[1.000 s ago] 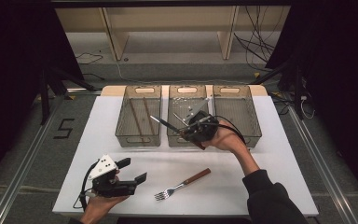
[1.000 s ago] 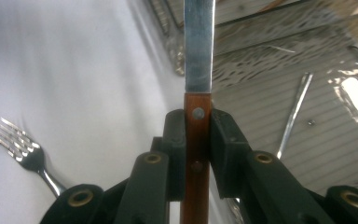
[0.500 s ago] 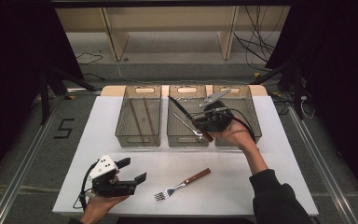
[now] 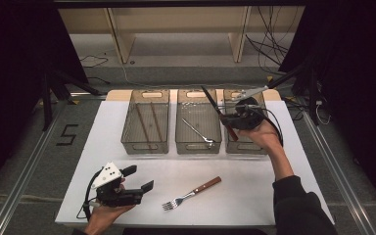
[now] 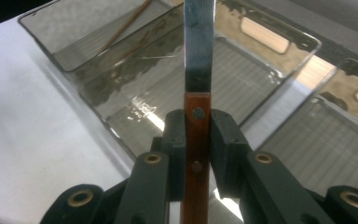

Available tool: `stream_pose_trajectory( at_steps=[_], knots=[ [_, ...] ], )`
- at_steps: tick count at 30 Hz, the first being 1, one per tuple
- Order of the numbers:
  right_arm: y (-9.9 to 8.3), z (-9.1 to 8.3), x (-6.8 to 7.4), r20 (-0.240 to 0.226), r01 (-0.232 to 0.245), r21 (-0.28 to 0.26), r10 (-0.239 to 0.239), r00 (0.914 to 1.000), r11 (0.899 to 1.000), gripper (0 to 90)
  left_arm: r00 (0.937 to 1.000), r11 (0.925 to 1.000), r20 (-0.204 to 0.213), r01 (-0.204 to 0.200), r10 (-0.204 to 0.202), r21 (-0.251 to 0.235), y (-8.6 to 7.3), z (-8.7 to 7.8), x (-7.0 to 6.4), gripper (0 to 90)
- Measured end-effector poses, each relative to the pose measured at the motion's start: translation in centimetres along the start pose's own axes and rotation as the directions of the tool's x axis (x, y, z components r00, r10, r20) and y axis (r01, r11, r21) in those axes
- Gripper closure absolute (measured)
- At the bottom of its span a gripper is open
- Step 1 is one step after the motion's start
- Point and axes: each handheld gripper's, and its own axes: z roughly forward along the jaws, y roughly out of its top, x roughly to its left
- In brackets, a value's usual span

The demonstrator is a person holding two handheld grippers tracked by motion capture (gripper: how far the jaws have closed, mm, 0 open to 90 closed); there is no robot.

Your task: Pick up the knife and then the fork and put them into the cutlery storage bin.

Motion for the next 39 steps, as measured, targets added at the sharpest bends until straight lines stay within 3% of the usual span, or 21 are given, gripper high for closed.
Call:
stream_pose_trajectory(
  at_steps=[17,27,39],
  knots=[
    [-0.8,-0.4,-2.7,0.099,-0.084,-0.003,0.084,0.9915,0.996,77.7,1.0000,1.0000,0.001,0.002,-0.002,0.001,0.0,0.0,0.0,15.6],
    [-1.2,0.0,-4.0,0.161,-0.170,0.004,0.168,0.9726,0.985,77.6,1.0000,1.0000,0.002,0.002,-0.002,0.002,0.0,0.0,0.0,15.5],
    [-1.8,1.3,-4.6,0.190,-0.258,0.008,0.251,0.9491,0.966,77.6,1.0000,1.0000,0.002,0.003,-0.003,0.002,0.0,0.0,0.0,15.5]
  ],
)
